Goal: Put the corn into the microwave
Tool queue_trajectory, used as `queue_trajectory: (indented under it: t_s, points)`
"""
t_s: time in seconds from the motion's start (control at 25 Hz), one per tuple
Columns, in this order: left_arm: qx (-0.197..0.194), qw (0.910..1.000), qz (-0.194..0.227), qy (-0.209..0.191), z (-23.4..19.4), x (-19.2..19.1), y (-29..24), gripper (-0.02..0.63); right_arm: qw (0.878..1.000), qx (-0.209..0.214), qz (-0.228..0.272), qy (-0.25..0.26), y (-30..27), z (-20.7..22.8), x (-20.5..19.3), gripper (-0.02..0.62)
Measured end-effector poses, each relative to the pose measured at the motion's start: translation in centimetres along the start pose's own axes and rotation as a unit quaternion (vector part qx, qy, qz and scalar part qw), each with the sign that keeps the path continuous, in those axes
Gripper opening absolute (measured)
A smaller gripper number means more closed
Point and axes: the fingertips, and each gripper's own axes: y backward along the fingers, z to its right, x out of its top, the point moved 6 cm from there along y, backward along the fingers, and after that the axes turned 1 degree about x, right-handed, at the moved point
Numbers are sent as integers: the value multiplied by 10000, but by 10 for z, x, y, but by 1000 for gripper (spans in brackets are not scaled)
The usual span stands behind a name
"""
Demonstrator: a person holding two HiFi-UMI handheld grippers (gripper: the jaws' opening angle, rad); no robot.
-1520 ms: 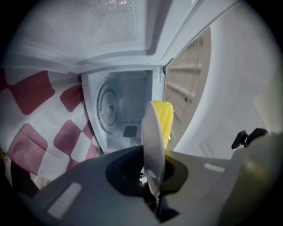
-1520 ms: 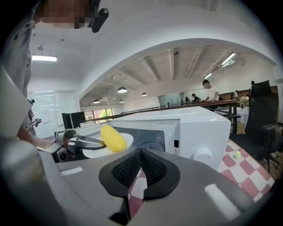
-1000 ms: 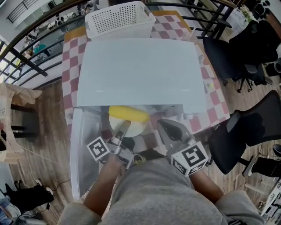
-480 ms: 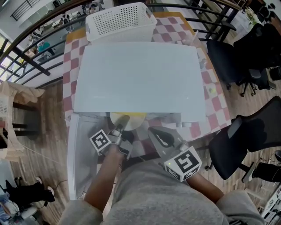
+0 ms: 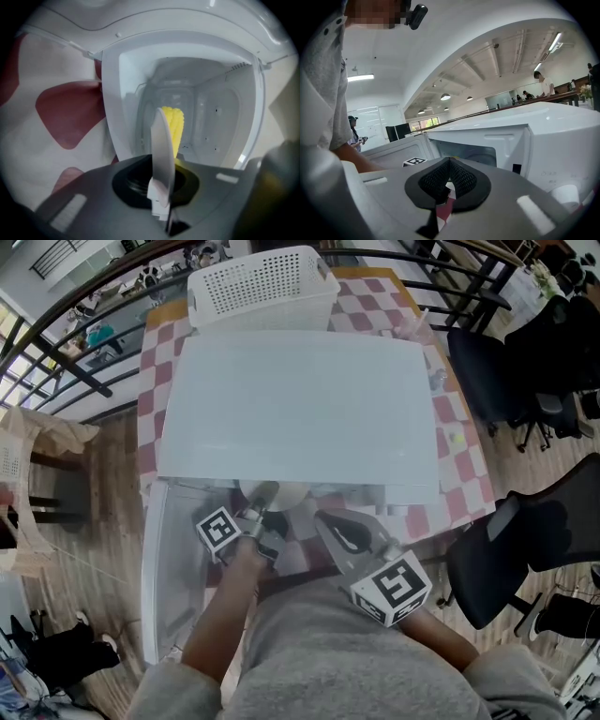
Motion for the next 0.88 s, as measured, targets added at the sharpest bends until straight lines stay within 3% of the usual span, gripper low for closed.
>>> queue_trajectory:
  t_s: [0.56, 0.64, 0.76, 0.88]
  points:
    - [112, 9998, 121, -128, 8, 2, 2, 21, 9999, 75, 111, 32, 2, 1, 5, -2]
    - [-30, 9997, 101, -219, 15, 3, 2, 63, 9999, 89, 110, 51, 1, 1, 7, -2]
    - [-308, 9992, 63, -233, 22, 6, 1, 179, 9998, 118, 108, 75, -1, 2, 8, -2]
    - [-333, 9986, -20, -413, 24, 6, 1, 193, 9998, 136, 122, 91, -2, 1, 8, -2]
